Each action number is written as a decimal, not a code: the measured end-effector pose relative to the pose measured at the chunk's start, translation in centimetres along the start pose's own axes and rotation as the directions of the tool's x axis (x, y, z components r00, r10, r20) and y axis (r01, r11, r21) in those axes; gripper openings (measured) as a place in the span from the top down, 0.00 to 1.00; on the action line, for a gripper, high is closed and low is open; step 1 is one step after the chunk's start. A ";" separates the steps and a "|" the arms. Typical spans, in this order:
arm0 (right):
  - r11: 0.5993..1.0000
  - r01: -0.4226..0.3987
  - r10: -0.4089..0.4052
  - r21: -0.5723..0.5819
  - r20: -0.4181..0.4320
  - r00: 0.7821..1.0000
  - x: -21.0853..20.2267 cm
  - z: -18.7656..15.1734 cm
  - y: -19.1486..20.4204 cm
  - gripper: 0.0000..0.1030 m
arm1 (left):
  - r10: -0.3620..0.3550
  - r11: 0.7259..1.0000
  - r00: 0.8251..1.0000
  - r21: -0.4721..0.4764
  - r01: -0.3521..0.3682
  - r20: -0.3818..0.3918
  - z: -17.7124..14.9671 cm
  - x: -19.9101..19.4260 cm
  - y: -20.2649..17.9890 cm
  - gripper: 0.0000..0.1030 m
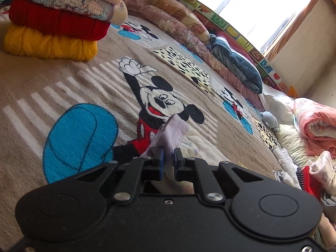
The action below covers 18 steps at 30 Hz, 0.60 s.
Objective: Fold clothes
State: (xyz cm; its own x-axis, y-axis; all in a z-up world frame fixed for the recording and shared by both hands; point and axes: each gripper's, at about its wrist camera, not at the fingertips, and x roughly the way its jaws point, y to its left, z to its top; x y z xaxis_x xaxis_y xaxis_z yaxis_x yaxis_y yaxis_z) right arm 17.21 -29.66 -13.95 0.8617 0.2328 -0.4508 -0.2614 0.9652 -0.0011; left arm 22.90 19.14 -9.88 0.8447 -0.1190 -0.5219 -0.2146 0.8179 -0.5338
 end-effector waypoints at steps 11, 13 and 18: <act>0.998 0.042 -0.040 -0.044 0.040 0.998 -1.0 0.2 0.9 0.61 | 0.056 0.913 0.994 0.397 -0.089 0.093 -0.5 -2.3 -5.2 0.76; 0.997 0.032 -0.027 -0.072 0.068 0.997 -1.7 0.7 1.6 0.60 | -0.129 0.776 0.991 0.620 0.113 -0.019 -2.4 -3.5 -7.8 0.73; 0.991 -0.015 0.023 -0.132 0.061 0.998 -1.8 0.7 3.3 0.59 | -0.301 0.337 0.911 0.862 0.378 -0.281 -10.1 -4.7 -12.4 0.72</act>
State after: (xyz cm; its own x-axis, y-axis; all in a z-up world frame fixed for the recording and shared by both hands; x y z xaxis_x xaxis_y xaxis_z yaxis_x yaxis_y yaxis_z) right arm 15.07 -26.82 -12.49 0.8801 0.2619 -0.3959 -0.3293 0.9376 -0.1119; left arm 16.66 3.87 -7.50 0.6963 -0.5131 -0.5019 0.6695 0.7163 0.1966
